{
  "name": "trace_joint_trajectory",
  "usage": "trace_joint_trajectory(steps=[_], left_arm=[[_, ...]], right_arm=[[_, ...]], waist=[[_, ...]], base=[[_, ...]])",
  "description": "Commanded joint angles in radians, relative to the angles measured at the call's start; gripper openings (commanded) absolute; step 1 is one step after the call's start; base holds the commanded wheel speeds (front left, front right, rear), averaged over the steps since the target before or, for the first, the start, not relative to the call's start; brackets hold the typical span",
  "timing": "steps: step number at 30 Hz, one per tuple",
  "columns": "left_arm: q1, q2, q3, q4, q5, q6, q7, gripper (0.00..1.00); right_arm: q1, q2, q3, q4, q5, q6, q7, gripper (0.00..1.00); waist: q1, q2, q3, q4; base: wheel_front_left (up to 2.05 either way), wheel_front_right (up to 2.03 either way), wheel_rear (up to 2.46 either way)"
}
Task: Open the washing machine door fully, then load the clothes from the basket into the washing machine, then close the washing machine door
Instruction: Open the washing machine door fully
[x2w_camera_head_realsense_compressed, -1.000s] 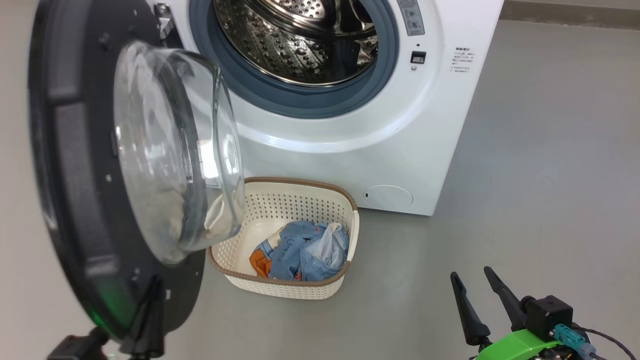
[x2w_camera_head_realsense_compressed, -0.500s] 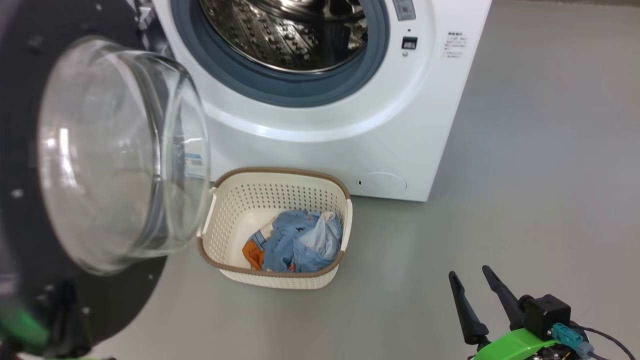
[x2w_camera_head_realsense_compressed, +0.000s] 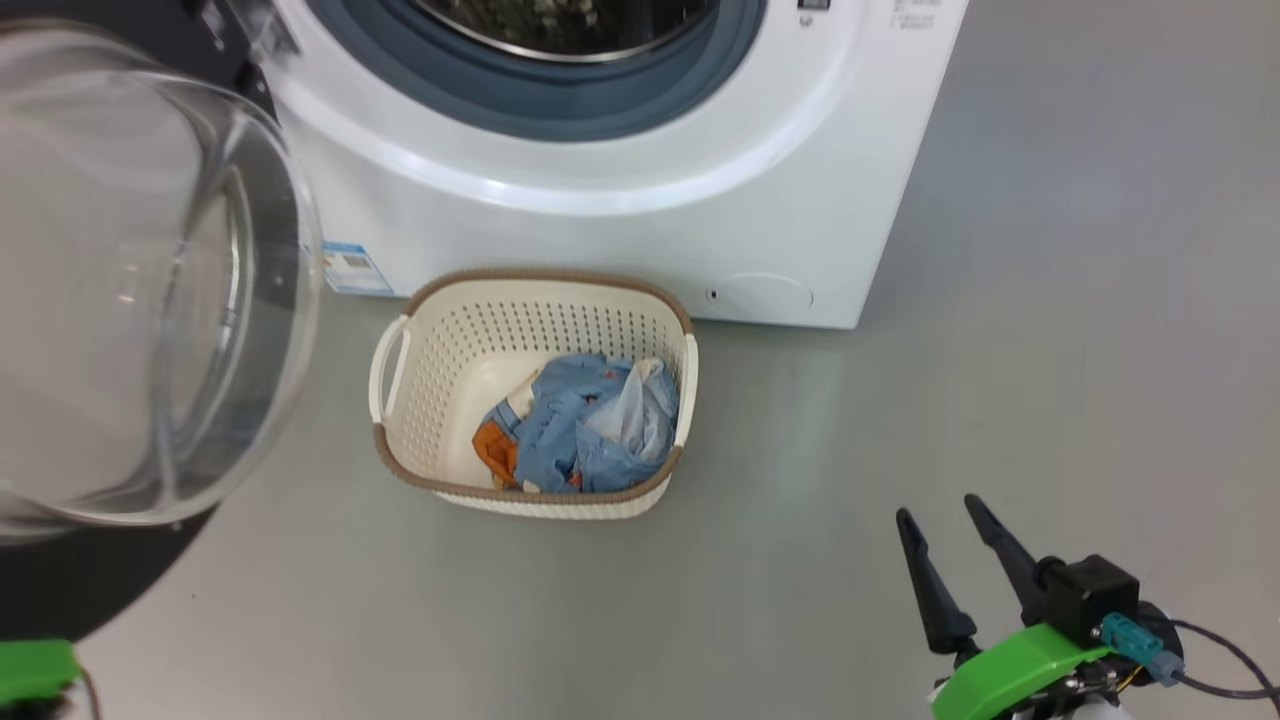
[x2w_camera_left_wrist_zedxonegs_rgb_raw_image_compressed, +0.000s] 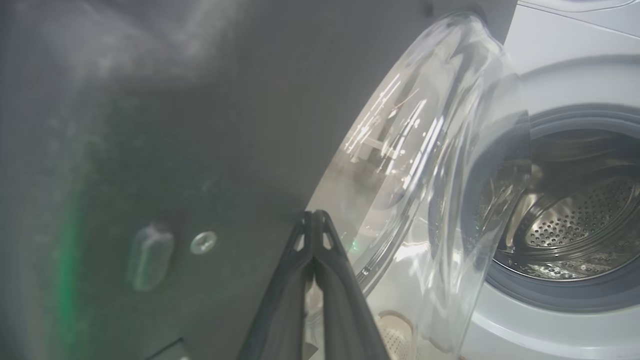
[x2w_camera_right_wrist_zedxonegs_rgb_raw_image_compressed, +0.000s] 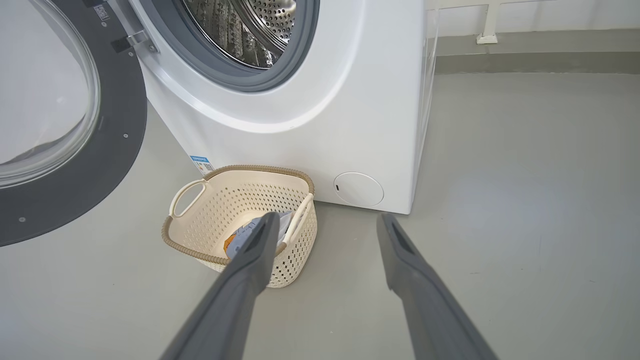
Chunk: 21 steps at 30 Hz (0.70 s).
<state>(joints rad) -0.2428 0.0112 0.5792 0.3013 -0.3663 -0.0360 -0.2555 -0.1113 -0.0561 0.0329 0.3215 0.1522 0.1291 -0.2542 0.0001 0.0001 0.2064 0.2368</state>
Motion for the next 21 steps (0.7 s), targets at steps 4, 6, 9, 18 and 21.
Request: trace_joint_trajectory(steps=[4,6,9,18,21], left_arm=[[-0.091,0.053,0.121,0.016,0.059,-0.031,-0.006,0.00],[-0.106,0.057,0.136,0.026,0.068,-0.038,-0.006,0.00],[-0.144,0.066,0.174,0.053,0.095,-0.054,-0.006,0.00],[-0.227,0.114,0.280,0.119,0.155,-0.078,-0.006,0.00],[-0.242,0.126,0.297,0.136,0.180,-0.082,-0.006,0.00]], right_arm=[[-0.046,-0.009,0.027,-0.024,-0.020,0.002,-0.008,1.00],[-0.048,-0.011,0.028,-0.024,-0.021,0.002,-0.008,1.00],[-0.054,-0.013,0.030,-0.024,-0.022,0.002,-0.008,1.00],[-0.068,-0.017,0.044,-0.017,-0.020,0.002,-0.008,1.00],[-0.067,-0.020,0.044,-0.014,-0.019,0.002,-0.008,1.00]], waist=[[-0.0001,-0.0001,0.052,0.006],[-0.0001,-0.0001,0.056,0.007],[-0.0001,-0.0001,0.066,0.009],[-0.0001,-0.0001,0.080,0.001],[-0.0001,-0.0001,0.080,-0.001]], base=[[0.00,0.00,0.00],[0.00,0.00,0.00],[0.00,0.00,0.00],[0.00,0.00,0.00],[0.00,0.00,0.00]])
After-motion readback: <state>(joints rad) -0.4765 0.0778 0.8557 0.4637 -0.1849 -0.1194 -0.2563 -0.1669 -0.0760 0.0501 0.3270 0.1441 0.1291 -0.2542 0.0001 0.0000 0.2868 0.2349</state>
